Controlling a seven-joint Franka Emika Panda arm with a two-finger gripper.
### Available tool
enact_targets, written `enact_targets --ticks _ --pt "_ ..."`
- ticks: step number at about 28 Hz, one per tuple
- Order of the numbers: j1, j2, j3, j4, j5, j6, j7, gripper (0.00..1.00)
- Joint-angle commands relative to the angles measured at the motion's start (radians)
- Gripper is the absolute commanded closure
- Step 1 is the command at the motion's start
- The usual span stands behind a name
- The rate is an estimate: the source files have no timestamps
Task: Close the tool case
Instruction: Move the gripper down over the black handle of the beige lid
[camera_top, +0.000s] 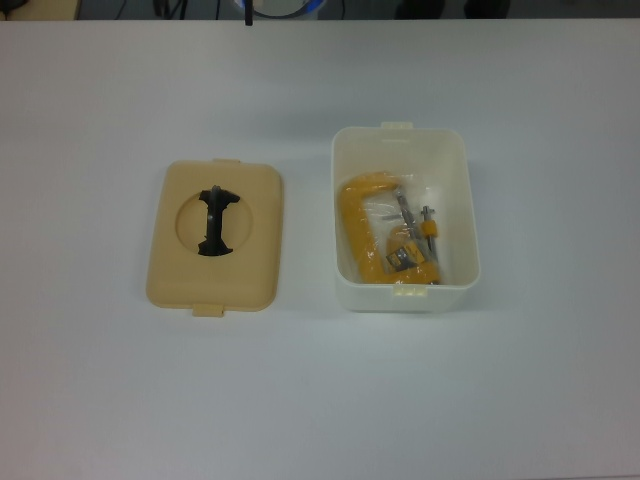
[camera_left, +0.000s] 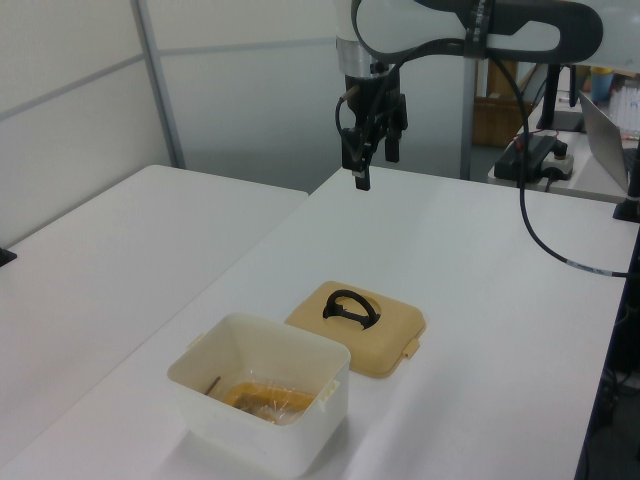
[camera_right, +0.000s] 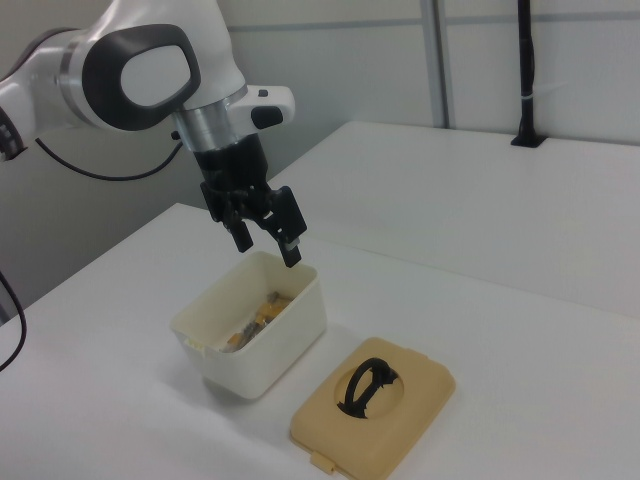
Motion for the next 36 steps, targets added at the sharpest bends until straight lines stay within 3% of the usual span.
enact_targets --ticks 1,9,12,21,36 --pt "0.001 -0.013 -0.005 -0.016 0.035 -0.002 0.004 0.0" --pt "0.0 -0.009 -0.004 -0.016 0.036 -0.002 0.002 0.0" --pt "0.0 -0.005 -0.005 -0.016 0.059 -0.002 -0.001 0.0" --pt "-0.009 0.078 -0.005 -0.03 0.062 0.09 0.001 0.0" --pt "-0.023 0.167 -0.007 -0.14 0.038 0.323 0.005 0.0"
